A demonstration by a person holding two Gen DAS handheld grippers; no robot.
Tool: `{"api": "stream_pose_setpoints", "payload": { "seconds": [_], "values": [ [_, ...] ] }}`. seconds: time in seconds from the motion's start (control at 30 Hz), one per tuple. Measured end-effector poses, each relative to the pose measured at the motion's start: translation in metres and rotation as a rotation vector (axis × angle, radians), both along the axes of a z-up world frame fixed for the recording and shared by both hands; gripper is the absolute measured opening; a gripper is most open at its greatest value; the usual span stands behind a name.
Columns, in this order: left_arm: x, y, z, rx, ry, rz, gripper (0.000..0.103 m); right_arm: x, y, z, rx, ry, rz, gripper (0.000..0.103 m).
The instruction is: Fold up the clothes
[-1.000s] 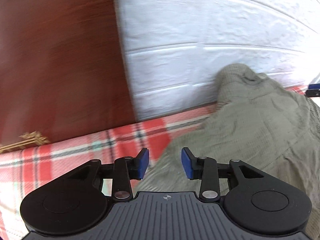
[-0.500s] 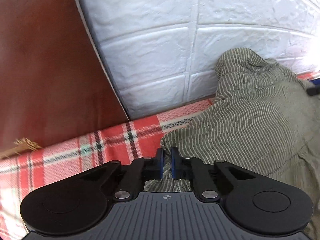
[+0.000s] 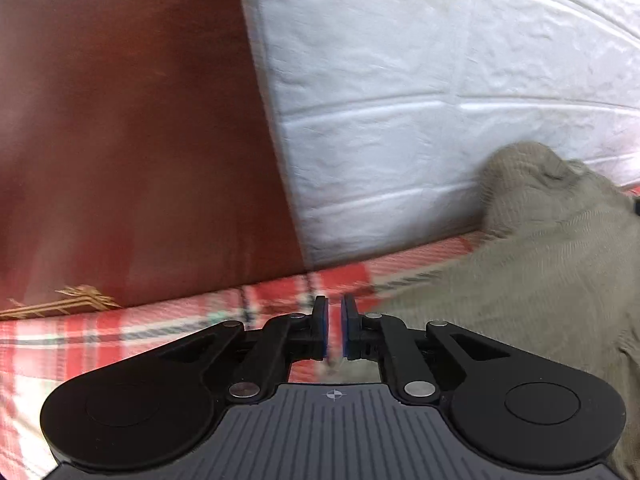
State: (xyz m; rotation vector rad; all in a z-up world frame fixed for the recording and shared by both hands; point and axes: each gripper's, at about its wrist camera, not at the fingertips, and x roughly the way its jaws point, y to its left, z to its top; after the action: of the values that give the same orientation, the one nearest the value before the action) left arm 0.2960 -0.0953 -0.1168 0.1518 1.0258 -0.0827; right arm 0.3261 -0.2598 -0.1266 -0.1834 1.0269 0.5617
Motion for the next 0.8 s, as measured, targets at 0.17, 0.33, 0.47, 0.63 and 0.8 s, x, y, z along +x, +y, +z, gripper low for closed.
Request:
{"api": "stream_pose_setpoints", "payload": {
  "seconds": [0.17,0.33,0.47,0.63,0.8],
  "values": [
    [0.001,0.01,0.003,0.028,-0.008,0.033,0.027,-0.003,-0.002,0.006,-0.002,-0.019,-0.007,0.018],
    [-0.027,0.024,0.008,0.037,0.008,0.035,0.036,-0.018,-0.038,0.037,0.063,-0.059,-0.079,0.04],
    [-0.056,0.037,0.013,0.038,0.038,0.023,0.054,-0.043,-0.081,0.056,0.077,-0.067,-0.121,0.04],
    [-0.093,0.054,0.02,0.04,0.076,0.009,0.066,-0.08,-0.119,0.061,0.038,-0.028,-0.182,0.046],
    [-0.112,0.072,0.005,0.053,0.179,0.006,0.077,-0.108,-0.145,0.047,-0.015,0.04,-0.228,0.047]
  ]
}}
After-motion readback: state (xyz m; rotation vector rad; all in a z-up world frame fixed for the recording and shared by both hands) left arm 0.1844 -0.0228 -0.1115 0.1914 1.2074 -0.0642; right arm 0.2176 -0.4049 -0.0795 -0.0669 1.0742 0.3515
